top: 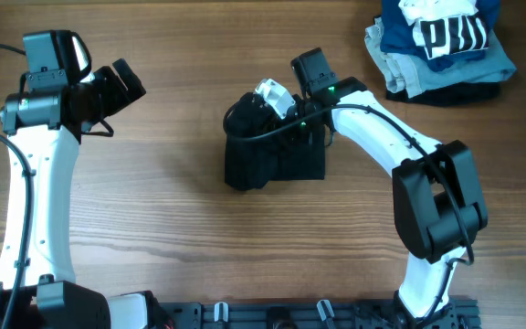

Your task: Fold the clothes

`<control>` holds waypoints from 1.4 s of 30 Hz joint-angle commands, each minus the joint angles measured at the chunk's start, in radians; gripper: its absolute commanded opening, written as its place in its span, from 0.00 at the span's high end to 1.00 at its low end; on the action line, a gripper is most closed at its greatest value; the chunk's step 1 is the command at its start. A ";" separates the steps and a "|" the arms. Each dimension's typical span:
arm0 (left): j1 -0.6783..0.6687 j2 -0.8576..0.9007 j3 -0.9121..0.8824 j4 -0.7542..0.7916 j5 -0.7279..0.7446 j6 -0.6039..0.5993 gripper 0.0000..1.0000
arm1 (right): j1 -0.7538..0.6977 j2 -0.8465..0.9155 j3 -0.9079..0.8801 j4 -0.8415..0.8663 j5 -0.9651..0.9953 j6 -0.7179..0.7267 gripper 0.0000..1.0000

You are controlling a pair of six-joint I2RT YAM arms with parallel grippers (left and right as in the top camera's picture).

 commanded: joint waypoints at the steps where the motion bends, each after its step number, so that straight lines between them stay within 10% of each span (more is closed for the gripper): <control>1: 0.004 0.008 -0.005 -0.005 -0.009 0.015 0.00 | 0.006 0.007 0.015 -0.011 -0.034 0.021 0.37; 11: 0.004 0.008 -0.006 -0.008 -0.009 0.015 0.00 | 0.003 -0.077 0.063 -0.191 -0.050 0.055 0.96; 36: 0.005 0.008 -0.006 -0.019 -0.009 0.016 0.00 | -0.031 -0.122 -0.038 -0.527 0.346 0.517 0.96; 39: 0.005 0.008 -0.006 -0.019 -0.010 0.016 0.00 | -0.040 -0.122 -0.090 -0.505 0.344 0.564 0.66; 42: 0.005 0.008 -0.006 -0.019 -0.009 0.016 0.00 | -0.046 -0.122 -0.115 -0.499 0.344 0.599 0.60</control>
